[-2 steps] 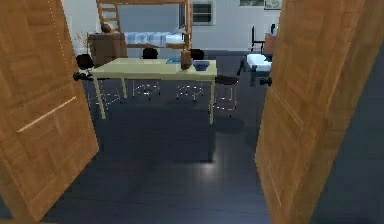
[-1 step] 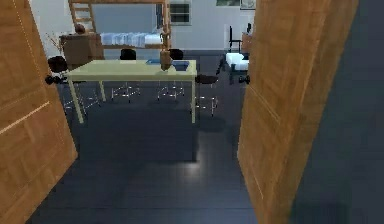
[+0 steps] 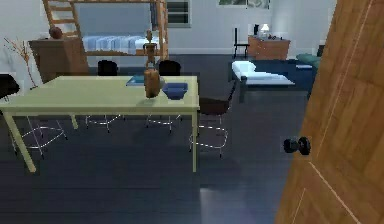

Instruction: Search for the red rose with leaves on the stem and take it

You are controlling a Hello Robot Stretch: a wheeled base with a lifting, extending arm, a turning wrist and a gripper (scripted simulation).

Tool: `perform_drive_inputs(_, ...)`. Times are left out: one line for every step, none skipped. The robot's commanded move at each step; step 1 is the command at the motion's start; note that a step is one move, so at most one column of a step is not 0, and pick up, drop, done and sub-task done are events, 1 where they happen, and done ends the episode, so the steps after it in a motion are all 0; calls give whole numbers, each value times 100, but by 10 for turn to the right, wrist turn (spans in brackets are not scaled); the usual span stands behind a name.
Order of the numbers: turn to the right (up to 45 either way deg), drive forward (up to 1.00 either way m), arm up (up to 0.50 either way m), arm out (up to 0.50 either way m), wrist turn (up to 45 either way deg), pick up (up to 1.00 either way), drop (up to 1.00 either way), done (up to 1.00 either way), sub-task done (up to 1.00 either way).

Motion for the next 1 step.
perform_drive_inputs(60,0,0,0,0,0,0,0,0)
